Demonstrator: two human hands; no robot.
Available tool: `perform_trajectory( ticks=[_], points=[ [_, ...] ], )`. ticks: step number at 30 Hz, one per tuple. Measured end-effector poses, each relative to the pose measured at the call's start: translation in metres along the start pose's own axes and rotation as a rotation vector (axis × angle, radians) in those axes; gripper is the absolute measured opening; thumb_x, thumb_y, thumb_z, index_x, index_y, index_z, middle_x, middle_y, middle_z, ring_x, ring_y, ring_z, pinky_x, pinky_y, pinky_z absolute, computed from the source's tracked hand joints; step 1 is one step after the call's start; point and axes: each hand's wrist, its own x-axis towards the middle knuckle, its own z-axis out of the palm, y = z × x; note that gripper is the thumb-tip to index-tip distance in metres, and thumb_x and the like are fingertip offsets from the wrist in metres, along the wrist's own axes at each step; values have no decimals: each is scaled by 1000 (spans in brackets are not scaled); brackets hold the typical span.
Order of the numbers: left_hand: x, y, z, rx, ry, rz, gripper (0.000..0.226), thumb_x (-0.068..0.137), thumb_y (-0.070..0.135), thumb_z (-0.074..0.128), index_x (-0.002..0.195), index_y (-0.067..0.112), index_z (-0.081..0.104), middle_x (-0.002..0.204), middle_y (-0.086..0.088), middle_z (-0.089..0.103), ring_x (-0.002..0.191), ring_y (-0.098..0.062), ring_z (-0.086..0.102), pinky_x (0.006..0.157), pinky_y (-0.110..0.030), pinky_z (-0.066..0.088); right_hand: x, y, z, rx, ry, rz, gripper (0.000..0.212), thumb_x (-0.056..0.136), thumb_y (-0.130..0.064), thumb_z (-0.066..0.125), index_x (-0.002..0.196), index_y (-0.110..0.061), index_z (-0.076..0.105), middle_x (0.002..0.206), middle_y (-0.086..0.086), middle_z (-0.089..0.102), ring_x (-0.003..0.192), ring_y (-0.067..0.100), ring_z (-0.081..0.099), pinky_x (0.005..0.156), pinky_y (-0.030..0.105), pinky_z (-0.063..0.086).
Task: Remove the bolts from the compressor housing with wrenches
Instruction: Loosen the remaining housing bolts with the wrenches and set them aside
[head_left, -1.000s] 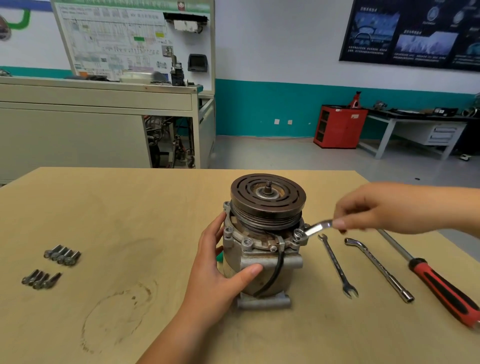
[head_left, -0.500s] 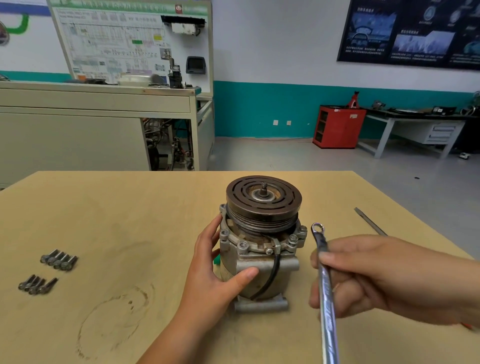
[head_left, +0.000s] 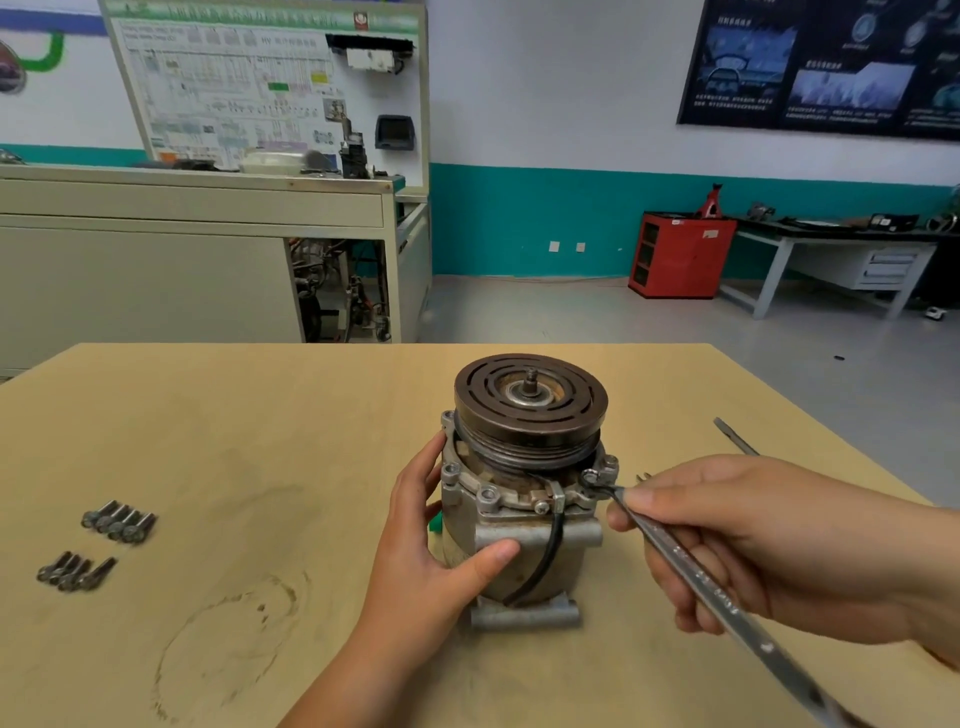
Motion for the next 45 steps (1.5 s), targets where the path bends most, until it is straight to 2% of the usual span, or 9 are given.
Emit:
perform_trajectory(
  ticks=[5,10,16,23,27,32,35,39,45],
  points=[
    [0,-1,0,0,0,1,85,59,58,75,131,63,31,141,23,43,131,0,42,101,-11,37,3,-5,-8,-255,-84,80,27,82,-33,51,89,-8,56,49,10,60,35,15,55,46,25,48],
    [-1,0,-1,-2,-1,-18,87,58,60,75,132,62,30,141,23,44,130,2,42,98,-8,37,7,-40,-42,-970,-117,169,38,78,-55,47,79,-21,63,57,-3,65,50,9,60,57,15,46],
    [0,0,0,-6,2,-18,86,58,60,75,132,63,31,141,22,44,130,1,42,98,-7,36,34,-49,-71,-1323,102,-156,32,63,-66,44,79,-45,63,76,-23,64,74,-5,55,67,16,44],
    [0,1,1,-7,1,-13,83,58,58,75,128,67,31,139,25,45,129,3,42,97,-6,36,20,-36,-92,-1152,-97,-110,20,72,-59,48,85,-52,62,81,-19,66,77,-2,62,71,11,46],
    [0,2,0,-12,5,-22,82,57,59,75,126,70,31,138,27,45,128,5,42,96,-5,36,16,-29,-107,-925,-88,-67,22,71,-51,55,81,-34,66,75,-5,69,70,10,67,64,18,52],
    [0,4,0,-8,4,-21,82,57,59,74,125,71,30,138,24,45,128,4,43,97,-7,37,4,-18,-106,-668,-207,59,54,70,-54,71,95,-9,56,81,8,71,77,28,72,58,23,54],
    [0,4,0,-1,4,-17,82,57,59,74,126,69,30,139,20,46,129,3,43,98,-8,37,-3,-1,-76,-496,-300,12,36,79,-53,66,94,-23,53,89,9,73,84,25,71,65,22,54],
    [0,4,0,-5,4,-24,83,56,60,74,127,67,31,140,21,45,129,4,43,99,-7,37,-9,14,-22,-242,-219,-94,16,73,-53,64,76,-37,65,89,9,74,77,20,71,65,22,53],
    [0,5,0,9,1,-19,85,57,60,73,132,57,31,140,20,44,129,3,43,100,-13,38,-8,16,13,73,-8,-57,37,62,-30,60,89,-5,63,72,24,70,40,21,61,43,26,51]
  ],
)
